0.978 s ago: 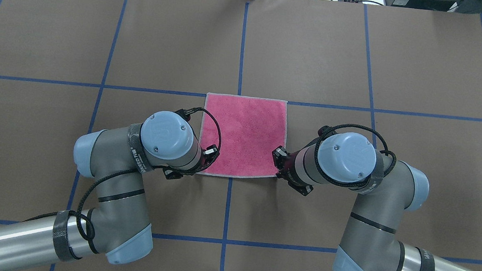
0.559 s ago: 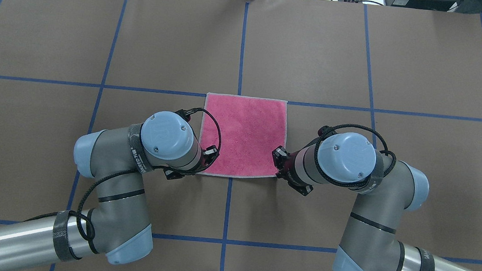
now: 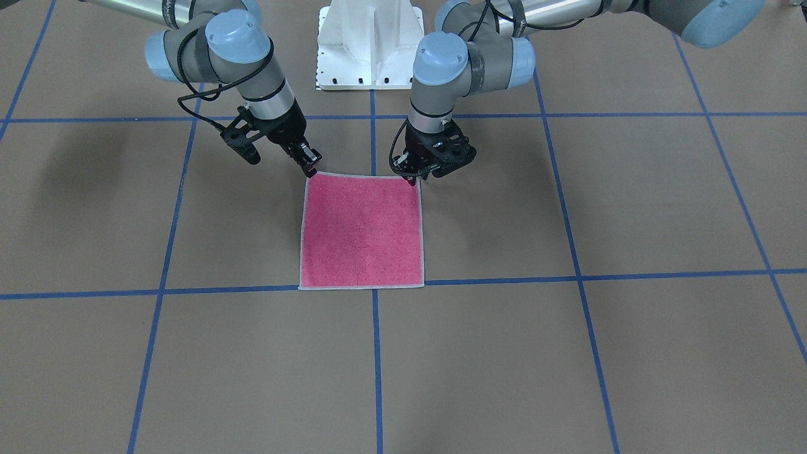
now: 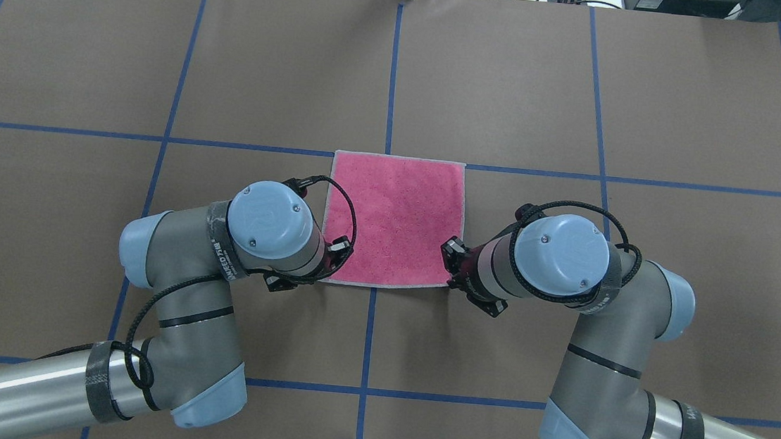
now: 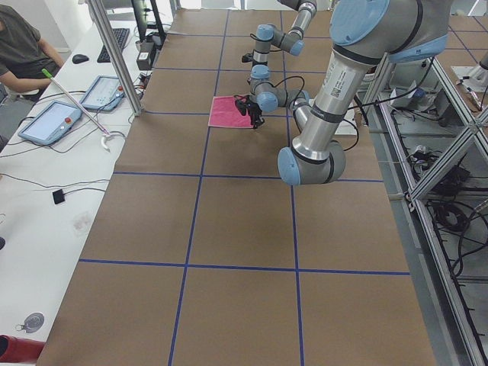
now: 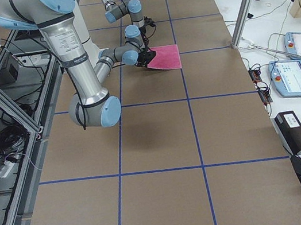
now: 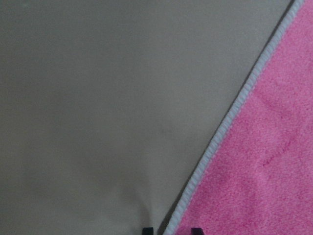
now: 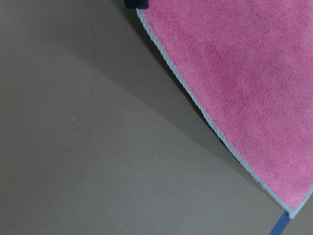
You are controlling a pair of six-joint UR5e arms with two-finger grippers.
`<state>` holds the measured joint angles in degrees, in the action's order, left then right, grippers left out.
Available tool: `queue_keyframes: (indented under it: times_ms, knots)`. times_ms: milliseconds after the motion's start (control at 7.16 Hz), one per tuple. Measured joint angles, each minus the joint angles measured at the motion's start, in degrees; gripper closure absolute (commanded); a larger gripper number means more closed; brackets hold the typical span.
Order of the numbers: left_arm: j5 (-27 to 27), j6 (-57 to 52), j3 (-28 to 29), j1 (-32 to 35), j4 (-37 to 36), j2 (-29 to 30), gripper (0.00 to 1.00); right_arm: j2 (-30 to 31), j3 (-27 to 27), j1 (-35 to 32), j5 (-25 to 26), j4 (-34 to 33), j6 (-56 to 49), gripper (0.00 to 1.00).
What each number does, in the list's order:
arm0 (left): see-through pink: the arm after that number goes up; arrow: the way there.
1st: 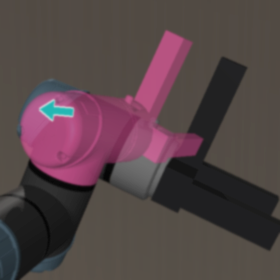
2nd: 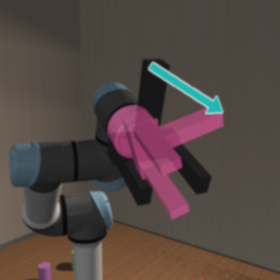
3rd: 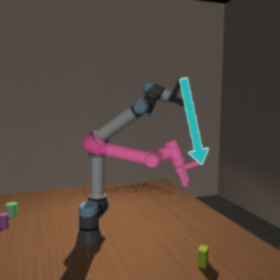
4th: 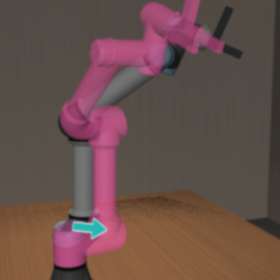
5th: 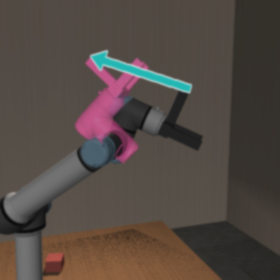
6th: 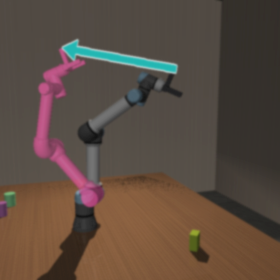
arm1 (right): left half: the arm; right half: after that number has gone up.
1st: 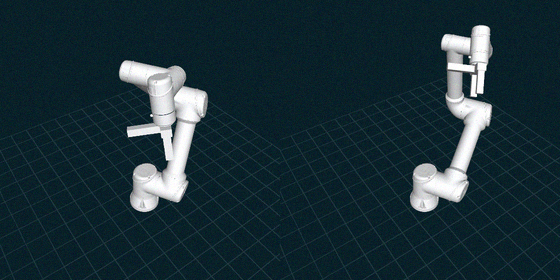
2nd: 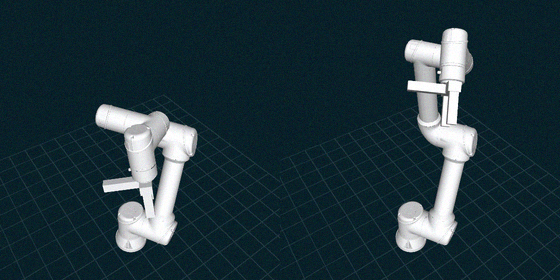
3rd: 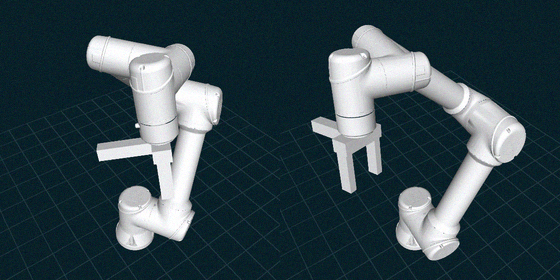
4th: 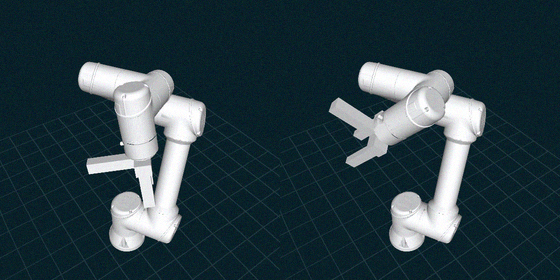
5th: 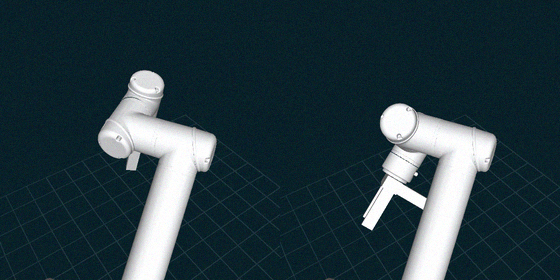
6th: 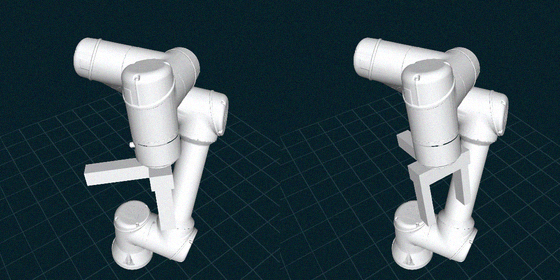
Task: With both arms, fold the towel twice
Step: 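Close both grippers on the two near corners of the towel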
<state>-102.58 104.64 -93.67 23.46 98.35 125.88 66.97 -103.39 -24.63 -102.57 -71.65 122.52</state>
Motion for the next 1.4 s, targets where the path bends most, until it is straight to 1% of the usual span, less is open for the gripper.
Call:
queue_keyframes:
  times_ms: [140,279,698,838,978,1117,1397]
  knots:
    - [-0.04,0.03,0.07,0.00,0.00,0.01,0.66,0.00,0.02,0.00,0.00,-0.02,0.00,1.00]
    - [-0.09,0.06,0.09,0.00,0.00,0.02,0.77,0.00,0.02,-0.06,0.00,0.00,0.00,1.00]
    - [-0.16,0.13,0.08,0.00,0.00,0.05,0.78,0.00,-0.13,-0.18,0.00,-0.06,0.00,1.00]
    - [-0.16,0.13,0.07,0.00,0.00,0.02,0.75,0.00,-0.18,-0.26,0.00,-0.07,0.00,1.00]
    - [-0.21,0.13,-0.03,0.00,-0.02,0.01,0.65,-0.02,-0.21,-0.27,0.00,-0.05,0.00,1.00]
    - [-0.28,0.13,-0.14,0.00,-0.05,0.02,0.62,-0.04,-0.23,-0.27,0.00,-0.03,0.00,1.00]
    - [-0.33,0.13,-0.11,0.00,-0.08,0.00,0.62,-0.01,-0.23,-0.25,0.00,-0.01,0.00,1.00]
